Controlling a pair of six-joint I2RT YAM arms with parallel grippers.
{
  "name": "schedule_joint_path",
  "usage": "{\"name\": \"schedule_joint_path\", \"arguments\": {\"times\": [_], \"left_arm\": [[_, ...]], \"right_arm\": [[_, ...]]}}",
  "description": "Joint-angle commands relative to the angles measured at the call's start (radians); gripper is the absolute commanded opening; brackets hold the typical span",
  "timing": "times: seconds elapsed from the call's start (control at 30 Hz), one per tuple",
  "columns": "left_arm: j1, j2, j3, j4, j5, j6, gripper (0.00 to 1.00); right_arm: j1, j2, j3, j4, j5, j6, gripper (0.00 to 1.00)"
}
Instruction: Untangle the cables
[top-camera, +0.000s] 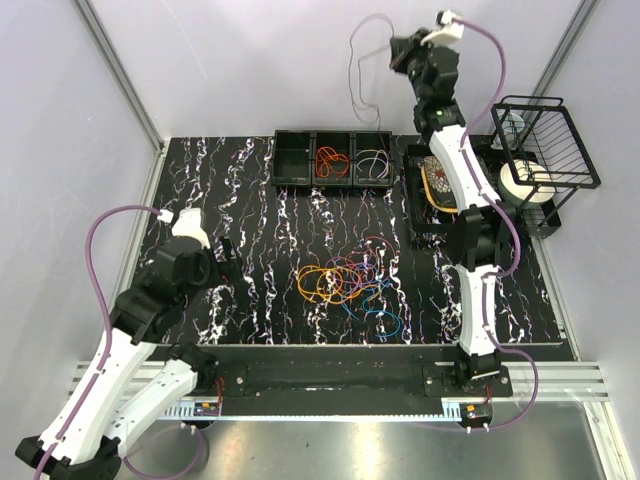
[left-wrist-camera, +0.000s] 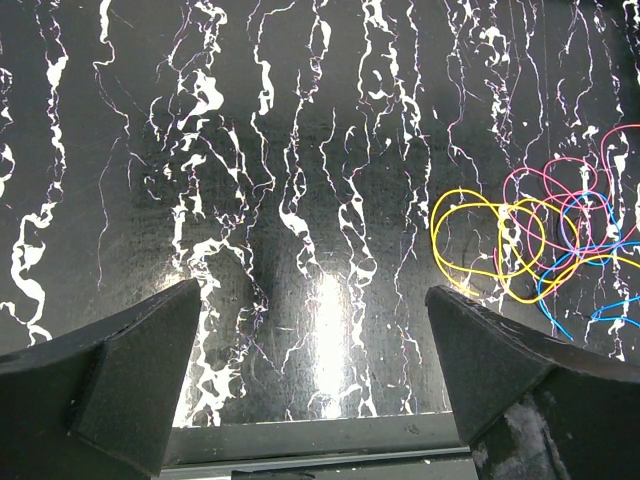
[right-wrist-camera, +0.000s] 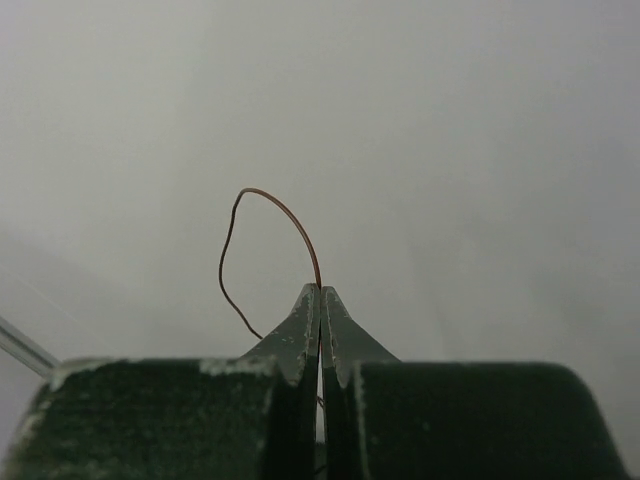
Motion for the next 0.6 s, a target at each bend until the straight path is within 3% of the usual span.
{"name": "schedule_joint_path", "arguments": {"times": [0.0,0.57], "left_arm": [[0.008,0.006,-0.005,0.057,-0.002,0.003,0.98],[0.012,0.003,-0.005,0.059,0.003,0.005,0.98]], "right_arm": [[-0.004,-0.136,-0.236,0.150,-0.001,0.022,0.00],[-0.006,-0.371,-0.674,0.254,0.075,0.008,0.00]]}}
